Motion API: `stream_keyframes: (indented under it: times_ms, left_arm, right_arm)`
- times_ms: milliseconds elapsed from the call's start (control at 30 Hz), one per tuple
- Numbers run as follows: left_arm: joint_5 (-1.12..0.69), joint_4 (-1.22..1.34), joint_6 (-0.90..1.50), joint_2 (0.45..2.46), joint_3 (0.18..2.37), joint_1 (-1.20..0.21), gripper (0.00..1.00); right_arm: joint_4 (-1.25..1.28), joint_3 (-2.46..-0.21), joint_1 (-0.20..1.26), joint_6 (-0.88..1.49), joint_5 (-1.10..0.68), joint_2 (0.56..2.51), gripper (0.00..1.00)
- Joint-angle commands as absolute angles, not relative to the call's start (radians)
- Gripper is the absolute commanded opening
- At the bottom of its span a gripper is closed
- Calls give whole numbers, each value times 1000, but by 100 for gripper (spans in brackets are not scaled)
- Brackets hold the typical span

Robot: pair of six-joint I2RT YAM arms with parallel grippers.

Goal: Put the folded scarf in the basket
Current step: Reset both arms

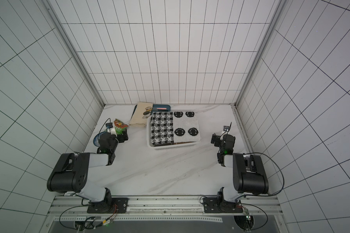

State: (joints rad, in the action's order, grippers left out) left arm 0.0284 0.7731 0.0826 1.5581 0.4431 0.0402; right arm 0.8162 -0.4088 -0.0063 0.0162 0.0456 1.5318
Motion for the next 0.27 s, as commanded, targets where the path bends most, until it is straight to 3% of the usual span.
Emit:
stream_keyframes:
  times_ms: [0,233]
  left_arm:
    - [28,765,88,1557,449,42,97]
    - [29,765,88,1557,449,42,98]
  right_arm:
    - [810,-431,-14,30,56,1540,99]
    - [805,-433,-14,28,49,1539,99]
